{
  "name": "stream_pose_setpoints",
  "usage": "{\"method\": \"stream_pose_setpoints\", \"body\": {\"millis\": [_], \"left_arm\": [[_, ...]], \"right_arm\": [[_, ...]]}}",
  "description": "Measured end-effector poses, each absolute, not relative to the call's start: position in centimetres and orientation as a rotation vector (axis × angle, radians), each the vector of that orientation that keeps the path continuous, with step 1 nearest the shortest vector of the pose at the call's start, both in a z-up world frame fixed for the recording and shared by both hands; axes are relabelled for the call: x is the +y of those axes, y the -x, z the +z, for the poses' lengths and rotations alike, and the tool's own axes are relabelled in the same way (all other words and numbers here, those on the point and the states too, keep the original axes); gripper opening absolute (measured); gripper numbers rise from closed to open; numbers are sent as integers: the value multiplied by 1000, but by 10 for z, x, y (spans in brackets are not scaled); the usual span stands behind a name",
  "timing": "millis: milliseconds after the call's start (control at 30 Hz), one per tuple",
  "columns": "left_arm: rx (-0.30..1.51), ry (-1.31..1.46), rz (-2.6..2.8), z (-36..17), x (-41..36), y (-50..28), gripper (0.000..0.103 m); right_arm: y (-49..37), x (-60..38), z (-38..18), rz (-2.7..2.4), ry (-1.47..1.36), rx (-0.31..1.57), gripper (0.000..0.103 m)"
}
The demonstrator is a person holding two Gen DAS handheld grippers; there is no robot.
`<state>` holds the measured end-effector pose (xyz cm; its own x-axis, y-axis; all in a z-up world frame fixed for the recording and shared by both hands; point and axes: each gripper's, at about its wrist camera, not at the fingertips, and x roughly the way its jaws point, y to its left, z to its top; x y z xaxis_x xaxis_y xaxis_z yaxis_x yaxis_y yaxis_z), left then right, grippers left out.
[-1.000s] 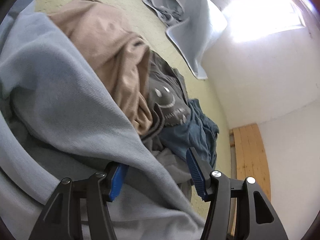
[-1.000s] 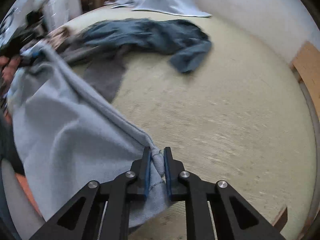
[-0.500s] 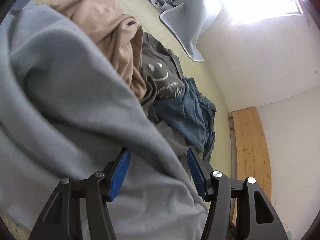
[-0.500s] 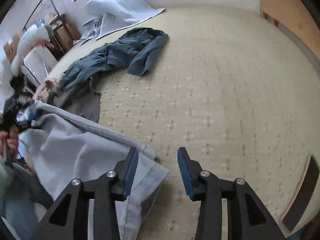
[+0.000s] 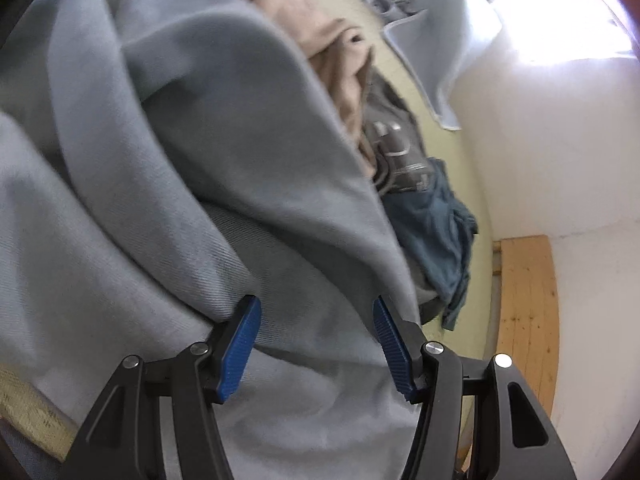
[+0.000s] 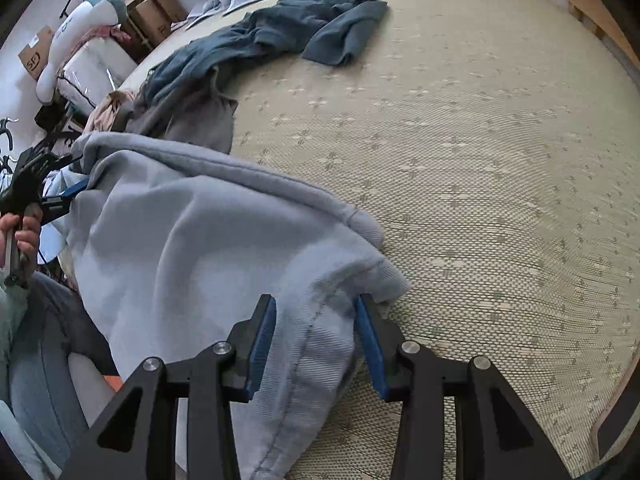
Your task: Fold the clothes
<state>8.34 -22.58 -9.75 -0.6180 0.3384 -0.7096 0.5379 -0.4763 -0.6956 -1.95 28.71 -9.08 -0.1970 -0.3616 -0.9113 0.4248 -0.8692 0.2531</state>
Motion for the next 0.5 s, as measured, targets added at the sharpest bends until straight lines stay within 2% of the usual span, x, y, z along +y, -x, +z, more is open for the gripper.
{"method": "stream_pose_setpoints", "body": {"millis": [200,333,500], "left_arm": [[1514,-1283,-2147,-92,-229,-102,62],[1390,-1192,-2123,-79,-238,-116,62],[1409,-1218,-2109,-90,-244,-106,62]], "right_arm": [[20,295,-89,-2114,-1570,41,45],[21,293,-89,-2111,-1567,49,45],[23,289,-87,-2112,-1558,53,45]]}}
